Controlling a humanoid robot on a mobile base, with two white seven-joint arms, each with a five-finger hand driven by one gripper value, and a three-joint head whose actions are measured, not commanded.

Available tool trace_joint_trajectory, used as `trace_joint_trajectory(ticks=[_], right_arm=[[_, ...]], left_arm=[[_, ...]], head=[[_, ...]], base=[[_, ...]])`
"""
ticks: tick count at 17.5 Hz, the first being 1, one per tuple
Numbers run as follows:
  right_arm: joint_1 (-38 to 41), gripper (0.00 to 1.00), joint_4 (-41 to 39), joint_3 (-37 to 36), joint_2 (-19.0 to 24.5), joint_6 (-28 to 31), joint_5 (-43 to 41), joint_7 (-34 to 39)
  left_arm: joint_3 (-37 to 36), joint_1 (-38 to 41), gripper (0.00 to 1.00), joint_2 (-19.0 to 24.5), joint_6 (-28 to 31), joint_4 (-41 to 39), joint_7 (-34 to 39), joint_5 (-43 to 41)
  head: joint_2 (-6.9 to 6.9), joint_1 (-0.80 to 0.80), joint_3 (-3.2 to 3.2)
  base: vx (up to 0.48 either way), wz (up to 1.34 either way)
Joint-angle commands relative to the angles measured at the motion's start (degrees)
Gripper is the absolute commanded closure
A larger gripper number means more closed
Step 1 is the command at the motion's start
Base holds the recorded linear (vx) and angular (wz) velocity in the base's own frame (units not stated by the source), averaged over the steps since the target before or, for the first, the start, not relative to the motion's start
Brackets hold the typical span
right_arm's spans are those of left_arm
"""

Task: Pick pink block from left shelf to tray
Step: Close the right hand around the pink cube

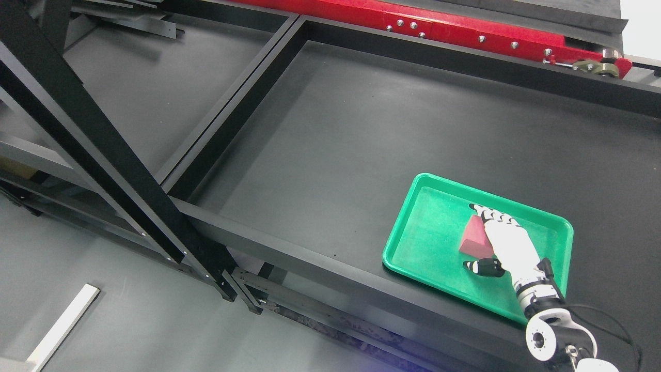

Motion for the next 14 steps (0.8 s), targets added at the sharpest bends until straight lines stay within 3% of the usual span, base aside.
trace_joint_trajectory(ticks=[1,5,7,13,14], right_arm=[[-0.1,0.04,3.5,1.0,-0.8,0.1,1.3,0.0],[-0.5,0.25,4.2,0.9,-0.8,0.1,1.3,0.0],[-0.6,0.49,4.2,0.9,-0.7,0.0,1.3,0.1],[-2.3,0.97,5.8,0.3,-0.5,-0.6,0.7,2.7],[-2.2,0.99,5.9,0.2,-0.5,-1.3,0.6,2.6]], left_arm=[[0.0,-1.8,0.00,1.0,0.0,-1.0,0.0,-0.1],[0.0,-1.8,0.00,1.0,0.0,-1.0,0.0,-0.1],[0.0,-1.8,0.00,1.0,0.0,-1.0,0.0,-0.1],[0.0,-1.8,0.00,1.0,0.0,-1.0,0.0,-0.1],[0.0,-1.8,0.00,1.0,0.0,-1.0,0.0,-0.1]], head=[[0.00,0.00,0.00],[0.00,0.00,0.00],[0.00,0.00,0.00],[0.00,0.00,0.00],[0.00,0.00,0.00]], base=[[0.013,0.00],[0.000,0.00],[0.000,0.00],[0.000,0.00],[0.000,0.00]])
